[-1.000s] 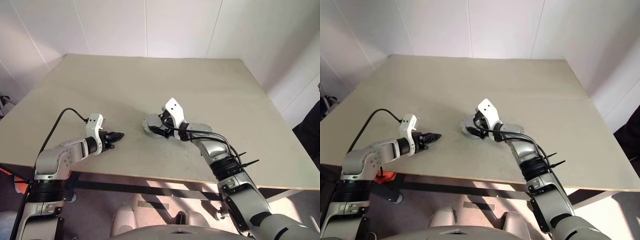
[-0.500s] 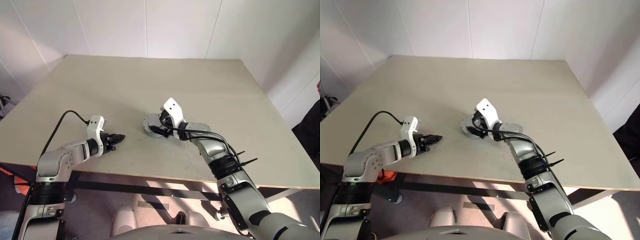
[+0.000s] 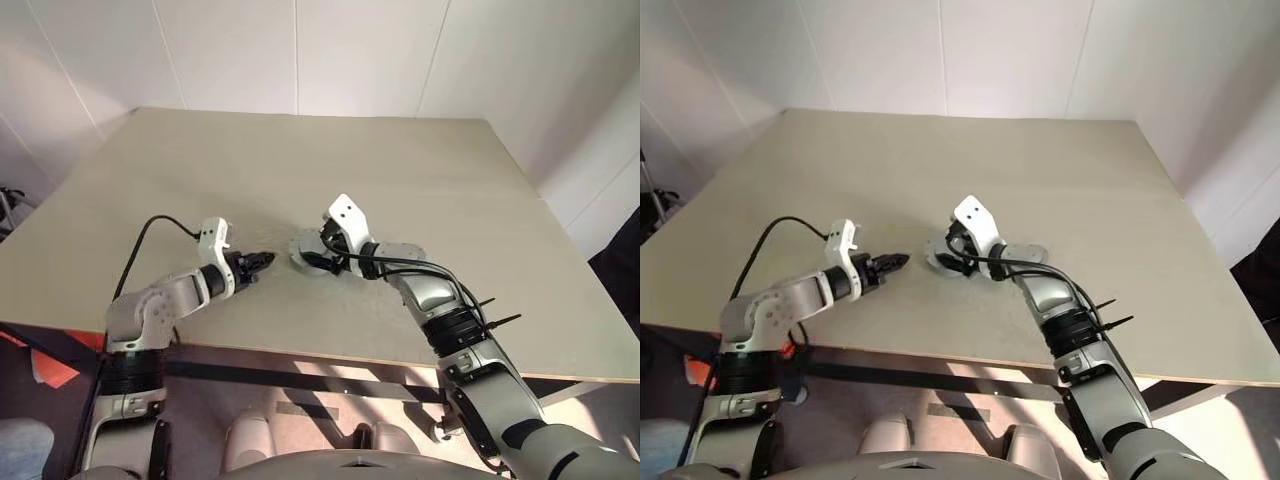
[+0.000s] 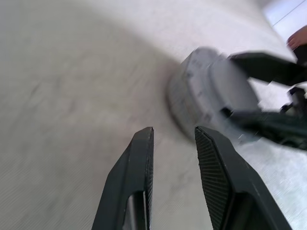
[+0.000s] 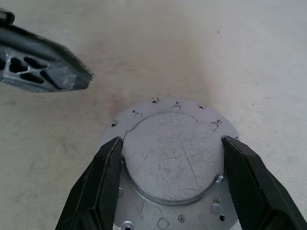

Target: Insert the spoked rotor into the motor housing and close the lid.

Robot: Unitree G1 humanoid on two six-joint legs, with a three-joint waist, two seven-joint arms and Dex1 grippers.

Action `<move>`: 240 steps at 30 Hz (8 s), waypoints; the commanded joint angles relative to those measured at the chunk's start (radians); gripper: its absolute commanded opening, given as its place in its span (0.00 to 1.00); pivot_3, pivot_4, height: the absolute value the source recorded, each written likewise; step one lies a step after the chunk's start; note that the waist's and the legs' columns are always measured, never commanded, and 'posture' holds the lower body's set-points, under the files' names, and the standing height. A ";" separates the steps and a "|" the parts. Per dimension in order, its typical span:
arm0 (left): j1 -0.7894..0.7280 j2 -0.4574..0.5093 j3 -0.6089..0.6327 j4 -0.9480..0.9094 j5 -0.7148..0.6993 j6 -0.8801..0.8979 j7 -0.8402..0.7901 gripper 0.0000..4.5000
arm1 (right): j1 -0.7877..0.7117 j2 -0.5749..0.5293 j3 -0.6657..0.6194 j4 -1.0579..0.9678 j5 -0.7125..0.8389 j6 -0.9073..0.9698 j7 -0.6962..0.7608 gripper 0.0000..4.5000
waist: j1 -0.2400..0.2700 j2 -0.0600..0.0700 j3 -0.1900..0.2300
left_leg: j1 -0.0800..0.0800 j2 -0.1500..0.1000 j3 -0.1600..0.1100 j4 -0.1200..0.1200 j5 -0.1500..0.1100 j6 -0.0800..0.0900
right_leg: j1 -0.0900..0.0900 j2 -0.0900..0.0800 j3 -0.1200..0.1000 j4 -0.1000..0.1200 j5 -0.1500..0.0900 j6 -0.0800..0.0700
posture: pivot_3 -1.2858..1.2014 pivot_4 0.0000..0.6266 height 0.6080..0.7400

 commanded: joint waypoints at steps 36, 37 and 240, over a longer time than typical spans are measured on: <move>-0.111 -0.121 -0.064 0.328 0.064 0.110 0.174 0.00 | -0.006 -0.138 -0.203 -0.364 0.211 0.269 0.040 1.00 | -0.002 0.002 -0.004 | 0.015 -0.004 0.000 -0.005 -0.003 0.005 | 0.016 -0.002 0.000 -0.007 -0.008 0.013 | 0.52 0.00 1.00; -0.113 -0.119 -0.067 0.329 0.064 0.110 0.172 0.00 | -0.008 -0.143 -0.232 -0.372 0.243 0.312 0.041 1.00 | -0.002 0.002 -0.004 | 0.016 -0.003 0.000 -0.006 -0.003 0.005 | 0.016 -0.002 0.000 -0.007 -0.008 0.013 | 0.52 0.00 1.00; 0.040 -0.070 0.256 0.224 -0.894 -0.069 0.233 0.48 | -0.383 0.336 -0.854 0.146 0.902 0.955 -0.618 0.48 | -0.001 -0.007 0.006 | 0.006 -0.001 -0.002 -0.002 -0.007 -0.012 | -0.023 0.003 -0.001 -0.013 0.028 -0.003 | 0.52 0.00 1.00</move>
